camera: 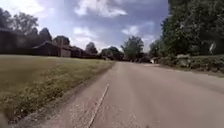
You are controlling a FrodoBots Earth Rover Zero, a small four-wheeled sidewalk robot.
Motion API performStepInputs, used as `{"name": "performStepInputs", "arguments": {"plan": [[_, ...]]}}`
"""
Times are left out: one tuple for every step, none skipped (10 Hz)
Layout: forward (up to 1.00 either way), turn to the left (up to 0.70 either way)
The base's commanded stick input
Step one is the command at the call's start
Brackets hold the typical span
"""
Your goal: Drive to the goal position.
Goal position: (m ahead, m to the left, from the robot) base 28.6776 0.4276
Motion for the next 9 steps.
{"name": "performStepInputs", "arguments": {"plan": [[1.00, 0.00], [1.00, 0.00], [1.00, 0.00], [1.00, 0.00], [1.00, 0.00], [1.00, 0.00], [1.00, 0.00], [1.00, 0.00], [1.00, -0.02]]}}
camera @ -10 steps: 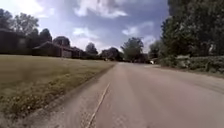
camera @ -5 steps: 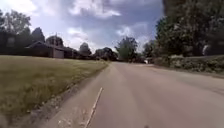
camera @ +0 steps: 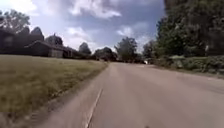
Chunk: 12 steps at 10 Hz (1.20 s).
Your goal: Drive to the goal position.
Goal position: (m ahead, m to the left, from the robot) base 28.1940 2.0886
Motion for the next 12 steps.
{"name": "performStepInputs", "arguments": {"plan": [[1.00, -0.07], [1.00, -0.15], [1.00, -0.23], [1.00, -0.31], [1.00, -0.39], [1.00, 0.00], [1.00, 0.00], [1.00, 0.00], [1.00, 0.00], [1.00, 0.00], [1.00, 0.00], [1.00, 0.00]]}}
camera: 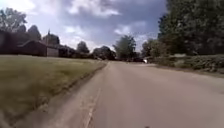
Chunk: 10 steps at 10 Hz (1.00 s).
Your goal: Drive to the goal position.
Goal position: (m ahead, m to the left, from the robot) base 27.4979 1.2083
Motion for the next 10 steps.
{"name": "performStepInputs", "arguments": {"plan": [[1.00, 0.00], [1.00, 0.00], [1.00, 0.00], [1.00, 0.00], [1.00, 0.00], [1.00, 0.00], [1.00, 0.00], [1.00, 0.00], [1.00, 0.00], [1.00, 0.00]]}}
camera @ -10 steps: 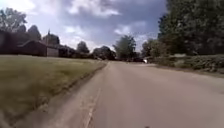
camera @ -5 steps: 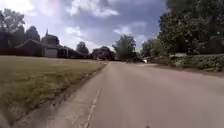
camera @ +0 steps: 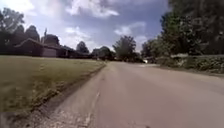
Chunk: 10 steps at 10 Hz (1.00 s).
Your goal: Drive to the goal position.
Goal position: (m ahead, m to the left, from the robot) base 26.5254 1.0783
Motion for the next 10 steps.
{"name": "performStepInputs", "arguments": {"plan": [[1.00, 0.00], [1.00, 0.00], [1.00, 0.00], [1.00, 0.00], [1.00, 0.00], [1.00, 0.00], [1.00, 0.00], [1.00, 0.00], [1.00, 0.00], [1.00, -0.18]]}}
